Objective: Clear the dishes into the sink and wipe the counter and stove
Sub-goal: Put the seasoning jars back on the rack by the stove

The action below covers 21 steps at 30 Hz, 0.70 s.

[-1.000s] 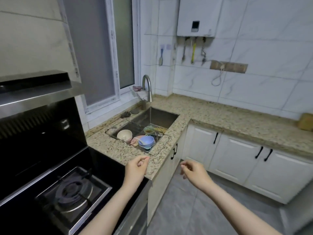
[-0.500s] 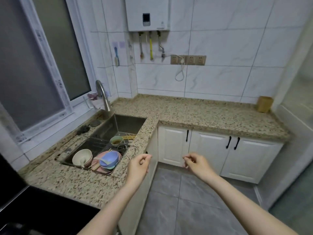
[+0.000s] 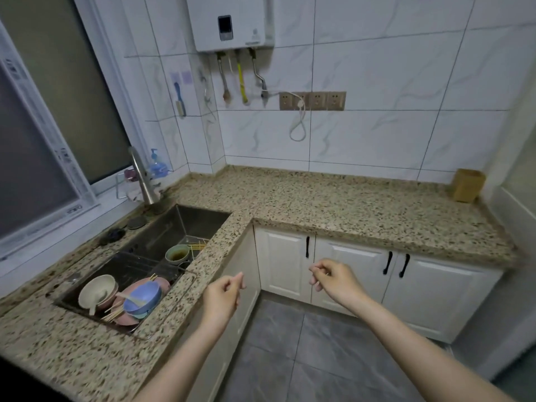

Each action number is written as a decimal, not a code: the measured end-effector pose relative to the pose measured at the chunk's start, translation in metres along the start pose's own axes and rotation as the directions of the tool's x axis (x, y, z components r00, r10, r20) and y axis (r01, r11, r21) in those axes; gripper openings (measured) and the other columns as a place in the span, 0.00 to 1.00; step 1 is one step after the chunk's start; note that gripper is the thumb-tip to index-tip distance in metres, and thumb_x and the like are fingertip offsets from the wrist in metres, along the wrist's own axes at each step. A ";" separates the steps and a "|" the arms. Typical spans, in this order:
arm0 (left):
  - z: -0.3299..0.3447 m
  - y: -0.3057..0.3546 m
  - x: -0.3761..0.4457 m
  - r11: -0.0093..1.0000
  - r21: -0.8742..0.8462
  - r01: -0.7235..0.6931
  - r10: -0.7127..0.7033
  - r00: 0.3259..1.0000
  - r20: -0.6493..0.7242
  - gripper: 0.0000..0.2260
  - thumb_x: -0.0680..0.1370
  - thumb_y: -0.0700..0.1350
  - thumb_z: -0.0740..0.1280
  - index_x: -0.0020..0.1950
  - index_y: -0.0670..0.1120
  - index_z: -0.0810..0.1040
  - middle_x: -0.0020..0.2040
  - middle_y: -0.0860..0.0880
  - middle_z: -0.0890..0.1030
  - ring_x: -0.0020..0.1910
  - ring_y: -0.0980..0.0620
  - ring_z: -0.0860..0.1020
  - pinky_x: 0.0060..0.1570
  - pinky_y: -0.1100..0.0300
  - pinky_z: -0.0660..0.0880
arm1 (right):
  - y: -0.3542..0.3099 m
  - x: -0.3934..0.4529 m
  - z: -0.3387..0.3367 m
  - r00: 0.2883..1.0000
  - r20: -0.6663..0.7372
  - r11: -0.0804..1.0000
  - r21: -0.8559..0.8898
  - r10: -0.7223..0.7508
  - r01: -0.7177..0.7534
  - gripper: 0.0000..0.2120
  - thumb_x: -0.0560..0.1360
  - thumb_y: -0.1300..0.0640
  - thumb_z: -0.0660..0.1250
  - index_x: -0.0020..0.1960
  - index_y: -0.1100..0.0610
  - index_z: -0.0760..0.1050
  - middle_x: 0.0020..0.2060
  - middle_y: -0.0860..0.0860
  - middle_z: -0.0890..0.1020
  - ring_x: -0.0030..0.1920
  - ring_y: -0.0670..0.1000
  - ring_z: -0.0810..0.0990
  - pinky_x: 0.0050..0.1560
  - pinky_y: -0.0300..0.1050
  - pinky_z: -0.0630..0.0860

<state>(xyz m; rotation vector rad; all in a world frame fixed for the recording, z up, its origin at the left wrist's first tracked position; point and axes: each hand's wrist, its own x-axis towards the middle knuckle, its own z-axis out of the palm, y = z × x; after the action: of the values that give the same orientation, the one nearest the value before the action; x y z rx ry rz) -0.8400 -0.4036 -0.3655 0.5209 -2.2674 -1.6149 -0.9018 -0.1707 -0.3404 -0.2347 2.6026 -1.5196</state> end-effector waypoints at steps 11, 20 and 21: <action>0.064 0.010 0.023 0.996 0.055 0.075 -0.073 0.996 -0.047 0.24 0.79 0.49 0.62 0.24 0.44 0.67 0.16 0.51 0.67 0.16 0.55 0.66 0.22 0.63 0.65 | 0.039 0.069 -0.035 0.995 0.099 0.999 0.036 0.032 -0.036 0.08 0.77 0.62 0.61 0.42 0.55 0.76 0.33 0.51 0.81 0.31 0.49 0.77 0.38 0.37 0.74; 0.066 0.006 0.088 0.988 0.082 0.132 -0.121 0.985 -0.119 0.23 0.79 0.55 0.59 0.26 0.48 0.60 0.23 0.49 0.61 0.25 0.52 0.62 0.33 0.59 0.63 | 0.036 0.136 -0.019 0.993 0.109 0.998 0.024 0.050 -0.053 0.08 0.78 0.61 0.61 0.44 0.57 0.78 0.34 0.52 0.82 0.30 0.48 0.77 0.32 0.31 0.72; 0.062 0.005 0.098 0.989 0.070 0.134 -0.124 0.984 -0.128 0.23 0.79 0.54 0.58 0.26 0.49 0.60 0.24 0.49 0.61 0.25 0.52 0.62 0.32 0.59 0.63 | 0.031 0.147 -0.012 0.992 0.121 0.999 0.016 0.046 -0.048 0.08 0.78 0.61 0.61 0.44 0.57 0.78 0.34 0.52 0.82 0.30 0.48 0.77 0.34 0.33 0.72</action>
<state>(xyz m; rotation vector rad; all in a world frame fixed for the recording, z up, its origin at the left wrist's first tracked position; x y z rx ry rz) -0.9554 -0.3961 -0.3768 0.7799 -2.2537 -1.5110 -1.0500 -0.1741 -0.3652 -0.2531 2.4815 -1.4661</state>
